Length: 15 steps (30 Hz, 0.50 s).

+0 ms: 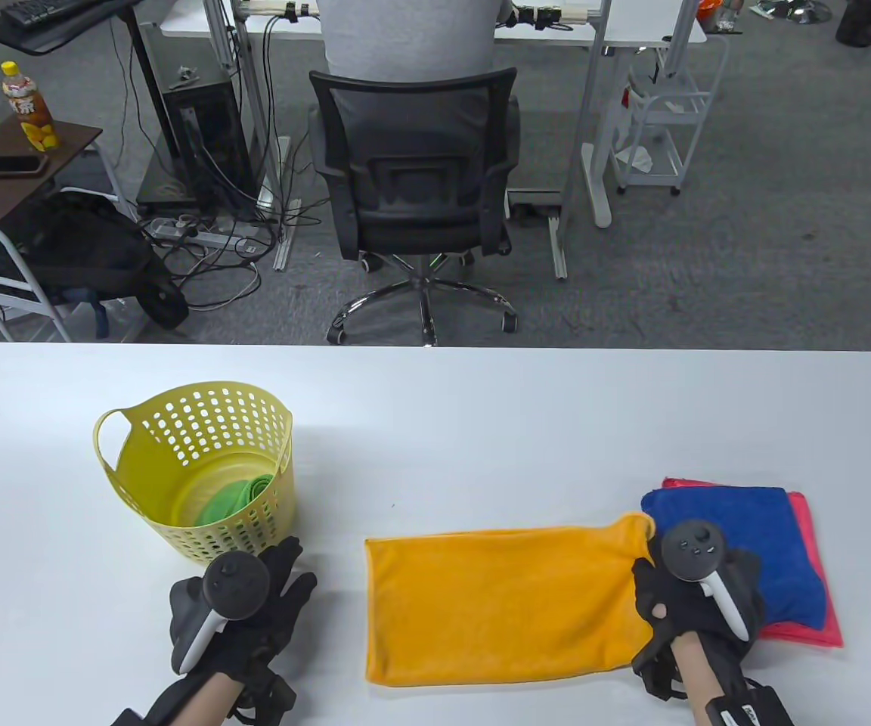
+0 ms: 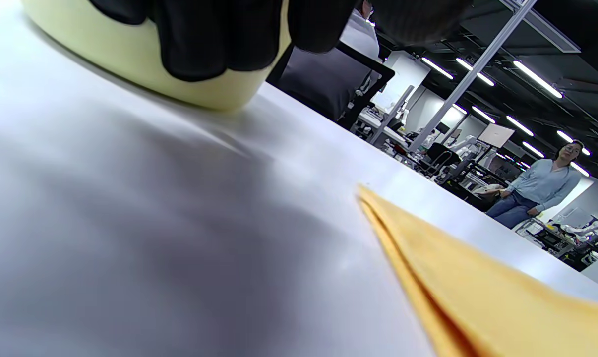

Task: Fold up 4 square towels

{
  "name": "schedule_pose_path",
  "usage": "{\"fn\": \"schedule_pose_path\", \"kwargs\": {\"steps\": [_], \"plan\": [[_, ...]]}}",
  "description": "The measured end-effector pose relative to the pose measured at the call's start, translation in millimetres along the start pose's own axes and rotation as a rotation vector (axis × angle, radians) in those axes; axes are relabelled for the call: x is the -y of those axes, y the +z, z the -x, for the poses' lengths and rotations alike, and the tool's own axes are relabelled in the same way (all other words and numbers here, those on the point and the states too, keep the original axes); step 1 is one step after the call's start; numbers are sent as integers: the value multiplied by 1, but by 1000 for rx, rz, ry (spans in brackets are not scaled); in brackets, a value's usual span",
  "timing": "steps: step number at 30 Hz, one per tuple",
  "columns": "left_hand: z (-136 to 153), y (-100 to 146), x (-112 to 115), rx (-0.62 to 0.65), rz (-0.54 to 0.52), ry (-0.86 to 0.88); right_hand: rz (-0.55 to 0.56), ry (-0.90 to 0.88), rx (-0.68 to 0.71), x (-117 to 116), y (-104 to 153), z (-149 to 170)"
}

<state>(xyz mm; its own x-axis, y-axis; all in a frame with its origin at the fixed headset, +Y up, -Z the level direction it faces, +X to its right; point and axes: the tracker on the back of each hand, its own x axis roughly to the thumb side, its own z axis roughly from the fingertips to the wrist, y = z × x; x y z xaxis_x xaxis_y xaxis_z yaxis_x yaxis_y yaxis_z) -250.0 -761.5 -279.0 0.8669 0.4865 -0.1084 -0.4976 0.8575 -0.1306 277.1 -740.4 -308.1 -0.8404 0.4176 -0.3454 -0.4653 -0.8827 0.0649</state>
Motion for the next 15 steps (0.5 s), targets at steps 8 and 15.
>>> {"fn": "schedule_pose_path", "kwargs": {"steps": [8,15], "plan": [[-3,0,2,15,9,-14,-21,-41,150,2,42,-97],[-4,3,-1,24,-3,-8,-144,65,264,-85,54,-199]]}}
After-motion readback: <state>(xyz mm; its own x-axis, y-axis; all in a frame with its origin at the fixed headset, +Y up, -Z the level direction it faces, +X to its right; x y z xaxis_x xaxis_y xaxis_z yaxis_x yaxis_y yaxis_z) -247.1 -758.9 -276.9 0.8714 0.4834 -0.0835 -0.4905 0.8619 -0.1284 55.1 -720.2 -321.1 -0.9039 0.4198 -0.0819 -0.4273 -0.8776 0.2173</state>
